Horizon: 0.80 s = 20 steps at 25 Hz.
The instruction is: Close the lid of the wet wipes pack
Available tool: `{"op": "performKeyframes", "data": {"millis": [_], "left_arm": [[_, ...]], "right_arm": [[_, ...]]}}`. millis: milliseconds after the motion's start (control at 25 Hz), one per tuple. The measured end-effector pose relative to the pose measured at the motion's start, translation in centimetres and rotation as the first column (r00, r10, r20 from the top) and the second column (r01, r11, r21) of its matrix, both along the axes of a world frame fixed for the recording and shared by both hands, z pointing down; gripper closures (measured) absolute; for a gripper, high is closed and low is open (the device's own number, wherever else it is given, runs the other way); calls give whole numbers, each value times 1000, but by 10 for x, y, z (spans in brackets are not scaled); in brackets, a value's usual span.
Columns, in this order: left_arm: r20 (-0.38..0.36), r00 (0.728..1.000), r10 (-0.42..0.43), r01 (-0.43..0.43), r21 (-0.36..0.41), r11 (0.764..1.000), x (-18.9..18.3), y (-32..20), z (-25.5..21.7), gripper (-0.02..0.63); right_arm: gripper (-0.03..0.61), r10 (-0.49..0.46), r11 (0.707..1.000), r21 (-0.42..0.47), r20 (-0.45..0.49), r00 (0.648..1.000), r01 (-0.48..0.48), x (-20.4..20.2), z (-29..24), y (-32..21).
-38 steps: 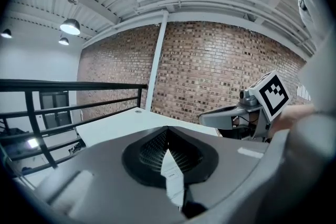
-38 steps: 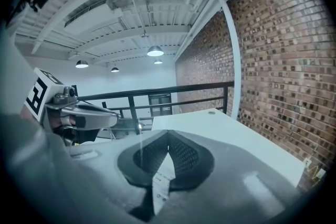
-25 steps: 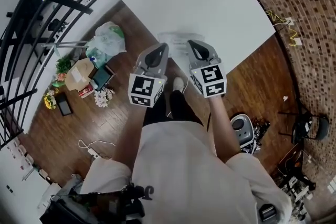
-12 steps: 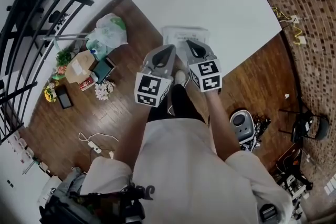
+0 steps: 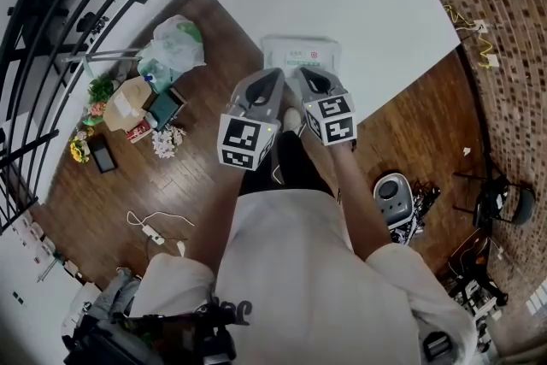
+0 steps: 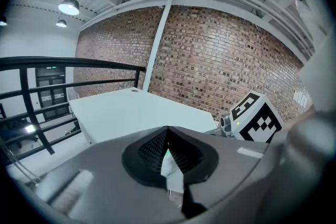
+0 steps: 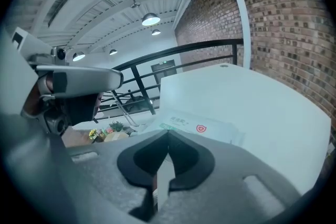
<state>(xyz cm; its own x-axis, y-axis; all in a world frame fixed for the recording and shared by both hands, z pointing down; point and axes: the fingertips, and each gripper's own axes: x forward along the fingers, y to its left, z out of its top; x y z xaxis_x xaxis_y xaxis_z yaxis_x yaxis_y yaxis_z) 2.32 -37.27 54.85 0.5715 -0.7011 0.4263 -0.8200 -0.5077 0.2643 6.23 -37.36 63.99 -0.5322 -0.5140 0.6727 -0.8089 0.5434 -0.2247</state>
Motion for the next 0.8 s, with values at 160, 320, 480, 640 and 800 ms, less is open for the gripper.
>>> {"op": "performKeyframes", "data": {"millis": [160, 320, 480, 640, 800], "left_arm": [[-1, 1000, -2, 2, -10, 1000, -2, 2, 3, 598], [-3, 1000, -4, 4, -16, 1000, -1, 3, 4, 598], [-16, 1000, -18, 18, -22, 1000, -3, 0, 6, 598], [-14, 1000, -15, 15, -19, 1000, -2, 0, 5, 598], [-5, 1000, -19, 19, -25, 1000, -6, 3, 7, 598]], "right_arm": [[589, 3, 1000, -25, -17, 1000, -4, -1, 13, -1], [589, 8, 1000, -27, -6, 1000, -8, 0, 15, -1], [590, 15, 999, -49, -11, 1000, -16, -2, 19, -3], [591, 9, 997, -79, -31, 999, -12, -2, 20, -3], [590, 25, 996, -82, -40, 999, -28, -2, 21, -2]]}}
